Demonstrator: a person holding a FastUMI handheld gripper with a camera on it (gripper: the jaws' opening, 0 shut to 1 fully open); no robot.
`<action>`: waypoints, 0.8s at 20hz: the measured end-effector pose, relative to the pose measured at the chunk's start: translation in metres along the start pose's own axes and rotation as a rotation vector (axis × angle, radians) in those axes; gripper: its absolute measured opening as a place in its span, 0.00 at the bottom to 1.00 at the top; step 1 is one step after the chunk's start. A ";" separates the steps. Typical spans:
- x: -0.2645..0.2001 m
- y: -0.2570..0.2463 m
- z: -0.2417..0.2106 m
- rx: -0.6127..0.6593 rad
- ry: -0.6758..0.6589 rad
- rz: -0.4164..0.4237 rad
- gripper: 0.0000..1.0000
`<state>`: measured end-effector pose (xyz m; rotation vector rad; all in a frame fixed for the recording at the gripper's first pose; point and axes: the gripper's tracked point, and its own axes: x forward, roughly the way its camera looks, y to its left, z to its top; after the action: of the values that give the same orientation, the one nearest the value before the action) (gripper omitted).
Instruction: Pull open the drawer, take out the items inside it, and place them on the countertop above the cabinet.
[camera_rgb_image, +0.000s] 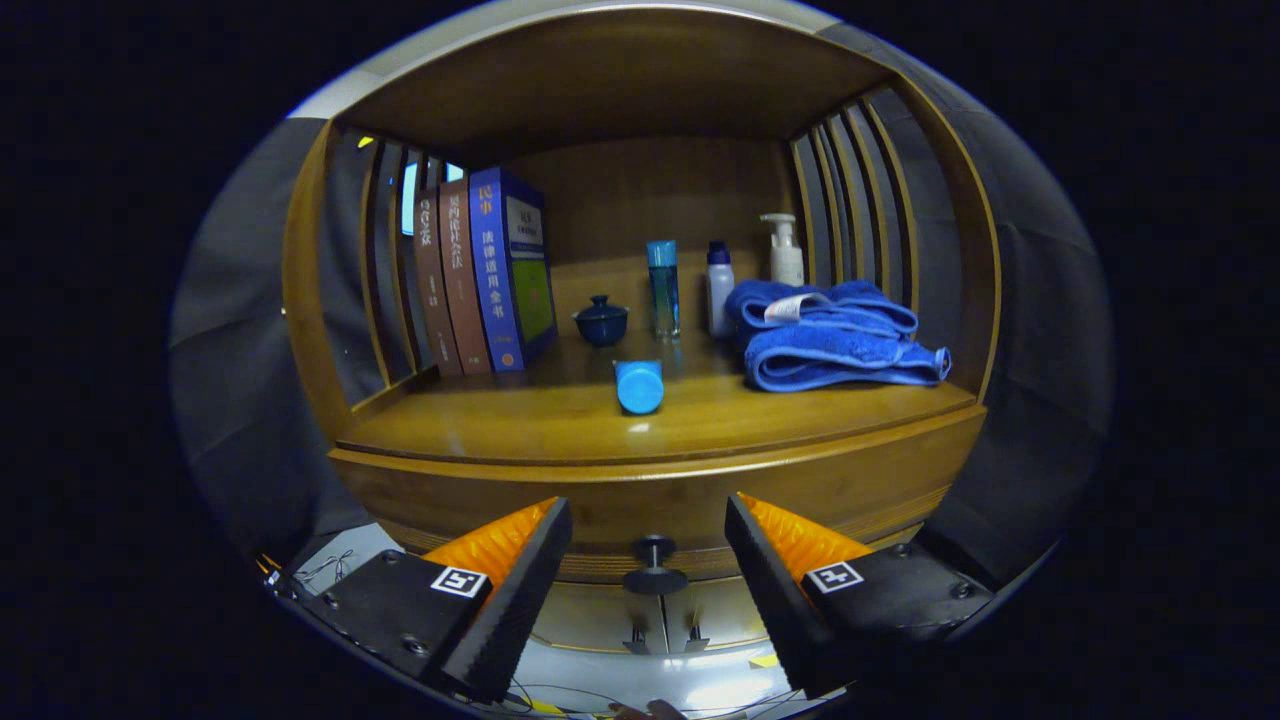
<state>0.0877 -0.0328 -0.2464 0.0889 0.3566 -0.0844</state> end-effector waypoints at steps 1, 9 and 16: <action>-0.007 0.002 0.010 0.001 -0.021 0.006 1.00; -0.087 0.013 0.103 -0.041 -0.204 0.038 0.99; -0.152 0.021 0.145 -0.084 -0.305 0.034 0.99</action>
<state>-0.0017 -0.0169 -0.0559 -0.0014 0.0533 -0.0483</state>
